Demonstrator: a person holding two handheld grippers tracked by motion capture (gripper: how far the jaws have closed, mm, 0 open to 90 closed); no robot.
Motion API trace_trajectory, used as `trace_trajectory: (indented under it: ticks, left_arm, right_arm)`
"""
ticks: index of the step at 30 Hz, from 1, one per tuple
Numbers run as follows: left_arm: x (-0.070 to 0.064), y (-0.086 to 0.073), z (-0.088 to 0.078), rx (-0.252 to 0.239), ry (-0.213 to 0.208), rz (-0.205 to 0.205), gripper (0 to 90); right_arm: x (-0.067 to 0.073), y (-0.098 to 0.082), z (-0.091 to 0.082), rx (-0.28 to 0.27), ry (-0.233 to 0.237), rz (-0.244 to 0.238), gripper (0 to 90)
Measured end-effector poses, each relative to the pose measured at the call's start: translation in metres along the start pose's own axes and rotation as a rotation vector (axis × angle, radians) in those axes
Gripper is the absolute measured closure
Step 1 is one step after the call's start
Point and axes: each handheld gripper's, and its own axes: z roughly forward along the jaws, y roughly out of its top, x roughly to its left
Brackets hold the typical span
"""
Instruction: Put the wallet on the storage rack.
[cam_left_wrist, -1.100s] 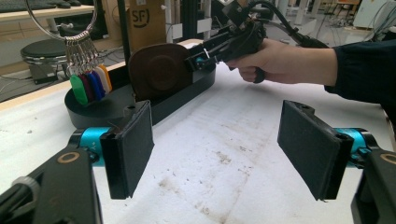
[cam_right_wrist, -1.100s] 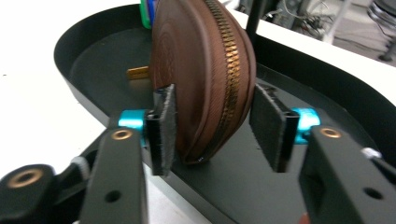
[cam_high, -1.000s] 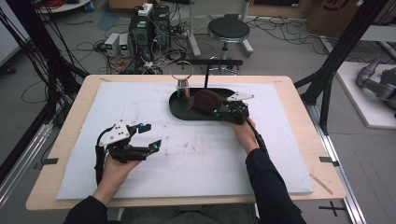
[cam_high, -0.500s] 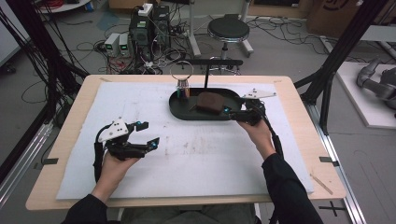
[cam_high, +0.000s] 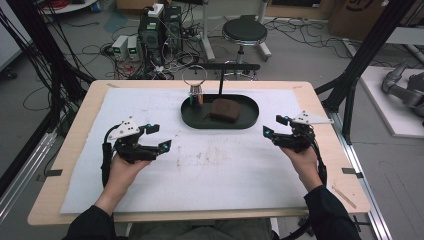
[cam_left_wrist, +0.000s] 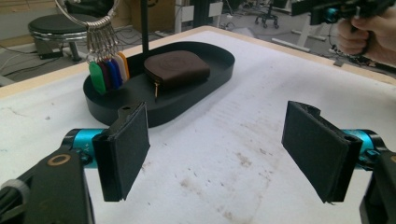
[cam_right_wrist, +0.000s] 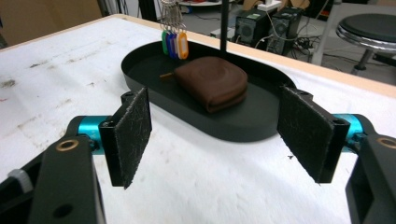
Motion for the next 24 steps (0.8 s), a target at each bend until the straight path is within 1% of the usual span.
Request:
trace_trajectory:
  ticks: [4, 6, 8, 9, 14, 20, 24]
  left_arm:
    - [0.002, 0.001, 0.001, 0.003, 0.026, 0.012, 23.1]
    - [0.002, 0.0, 0.0, 0.002, 0.04, 0.019, 23.1]
    - [0.003, -0.001, -0.001, 0.008, 0.043, 0.026, 23.1]
    - [0.003, -0.002, -0.002, 0.011, 0.047, 0.027, 23.1]
    - [0.005, -0.004, -0.007, 0.014, 0.072, 0.03, 23.1]
    - [0.008, -0.006, -0.015, 0.001, 0.104, 0.029, 23.1]
    - [0.011, -0.007, -0.017, 0.005, 0.12, 0.026, 23.1]
  right_arm:
    - [-0.007, -0.01, -0.013, -0.026, -0.015, 0.029, 25.8]
    - [-0.011, -0.013, -0.016, -0.028, -0.023, 0.037, 25.0]
    - [-0.015, -0.016, -0.02, -0.031, -0.03, 0.066, 23.4]
    - [-0.017, -0.017, -0.021, -0.031, -0.033, 0.07, 23.0]
    - [-0.022, -0.022, -0.024, -0.027, -0.053, 0.075, 22.1]
    - [-0.023, -0.025, -0.025, -0.021, -0.056, 0.074, 22.1]
    - [-0.023, -0.027, -0.026, -0.011, -0.056, 0.071, 22.1]
